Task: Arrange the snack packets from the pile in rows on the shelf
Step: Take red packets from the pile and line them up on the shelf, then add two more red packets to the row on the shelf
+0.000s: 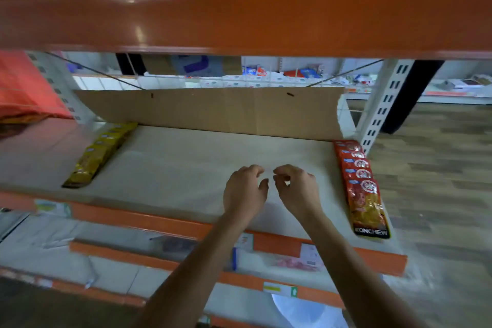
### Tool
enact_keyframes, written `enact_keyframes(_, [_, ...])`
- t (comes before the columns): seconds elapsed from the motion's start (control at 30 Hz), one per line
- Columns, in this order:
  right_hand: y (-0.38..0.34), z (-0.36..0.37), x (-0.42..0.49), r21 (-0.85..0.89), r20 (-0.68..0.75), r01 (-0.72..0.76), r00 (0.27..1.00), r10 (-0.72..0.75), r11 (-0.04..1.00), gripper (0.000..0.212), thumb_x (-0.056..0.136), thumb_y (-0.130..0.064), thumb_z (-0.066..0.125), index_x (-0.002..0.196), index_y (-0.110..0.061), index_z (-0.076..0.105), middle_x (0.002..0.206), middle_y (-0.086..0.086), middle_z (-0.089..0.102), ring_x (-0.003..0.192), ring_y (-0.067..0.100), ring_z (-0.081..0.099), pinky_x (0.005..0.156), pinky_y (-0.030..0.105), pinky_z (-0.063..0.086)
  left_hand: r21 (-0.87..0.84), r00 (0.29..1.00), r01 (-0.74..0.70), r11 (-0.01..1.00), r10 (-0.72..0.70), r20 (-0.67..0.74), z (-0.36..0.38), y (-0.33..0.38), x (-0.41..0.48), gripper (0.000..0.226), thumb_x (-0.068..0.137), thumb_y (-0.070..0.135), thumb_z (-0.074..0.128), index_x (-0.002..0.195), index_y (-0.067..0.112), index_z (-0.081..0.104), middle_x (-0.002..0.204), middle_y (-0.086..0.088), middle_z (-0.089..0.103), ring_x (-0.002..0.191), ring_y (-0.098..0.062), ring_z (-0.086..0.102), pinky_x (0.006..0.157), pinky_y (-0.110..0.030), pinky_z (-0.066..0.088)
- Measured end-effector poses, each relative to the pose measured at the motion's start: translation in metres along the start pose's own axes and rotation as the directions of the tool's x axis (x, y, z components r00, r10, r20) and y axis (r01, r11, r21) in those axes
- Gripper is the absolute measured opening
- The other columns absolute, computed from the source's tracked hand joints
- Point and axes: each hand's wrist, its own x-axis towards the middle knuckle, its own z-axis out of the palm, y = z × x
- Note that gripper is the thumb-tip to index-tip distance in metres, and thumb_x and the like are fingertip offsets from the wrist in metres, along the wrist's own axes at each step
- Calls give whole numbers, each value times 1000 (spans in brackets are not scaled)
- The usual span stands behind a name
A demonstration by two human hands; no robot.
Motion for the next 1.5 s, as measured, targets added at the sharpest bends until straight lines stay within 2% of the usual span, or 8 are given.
enact_keyframes(0.13, [-66,61,-10,-10,91,106,990,-104,994,24,92,-17,57,113,-18,68,117,-2,67,107,19,61,90,27,45,129,995,39,991,-27,-94,-54,-70,-13,37,95,32,53,130,20,56,125,-1,62,115,-19,55,93,-30,46])
enact_keyframes(0.3, [-152,141,-27,-23,181,224,959,-216,974,27,93,-20,55,118,-19,65,124,-3,63,115,20,55,96,26,39,180,982,104,978,-72,-174,-123,-164,-33,36,93,29,56,127,18,59,121,-3,64,112,-22,56,94,-35,47])
enact_keyframes(0.53, [-252,238,-54,57,253,283,923,-288,957,27,91,-20,58,117,-16,66,124,3,63,116,23,55,96,28,39,185,950,236,954,-186,-252,-205,-275,-64,36,92,29,56,126,18,60,120,-6,63,112,-27,55,90,-36,45])
enact_keyframes(0.7, [-312,294,-57,125,278,368,879,-388,921,21,86,-14,64,105,-9,70,109,9,70,104,31,62,88,35,45,153,907,334,930,-273,-320,-250,-338,-71,33,91,28,57,122,16,62,117,-8,64,108,-31,56,88,-38,45])
enact_keyframes(0.83, [-355,340,-43,161,328,389,846,-420,907,25,87,-16,63,111,-9,68,113,7,68,110,24,60,92,30,41,174,881,391,904,-313,-355,-283,-387,-62,34,94,30,55,125,16,60,121,-8,63,110,-30,55,89,-39,46])
enact_keyframes(1.07, [-445,434,-5,239,393,407,790,-471,881,26,92,-23,56,113,-12,67,114,6,67,106,23,60,91,34,46,186,833,489,852,-392,-391,-341,-482,-18,39,95,35,53,130,18,55,128,-6,59,117,-28,52,93,-37,45])
enact_keyframes(1.23, [-498,494,31,261,420,388,779,-466,884,29,92,-21,57,118,-14,64,122,4,64,112,21,57,95,31,43,200,793,562,802,-455,-405,-378,-544,18,45,94,36,54,134,18,50,130,-9,55,119,-30,49,96,-38,41])
enact_keyframes(1.5, [-545,561,75,306,449,325,780,-436,895,24,88,-20,62,111,-17,68,112,2,68,104,21,61,80,24,40,173,738,639,750,-534,-413,-401,-619,61,36,90,32,57,121,14,55,123,-11,56,114,-31,50,89,-40,47])
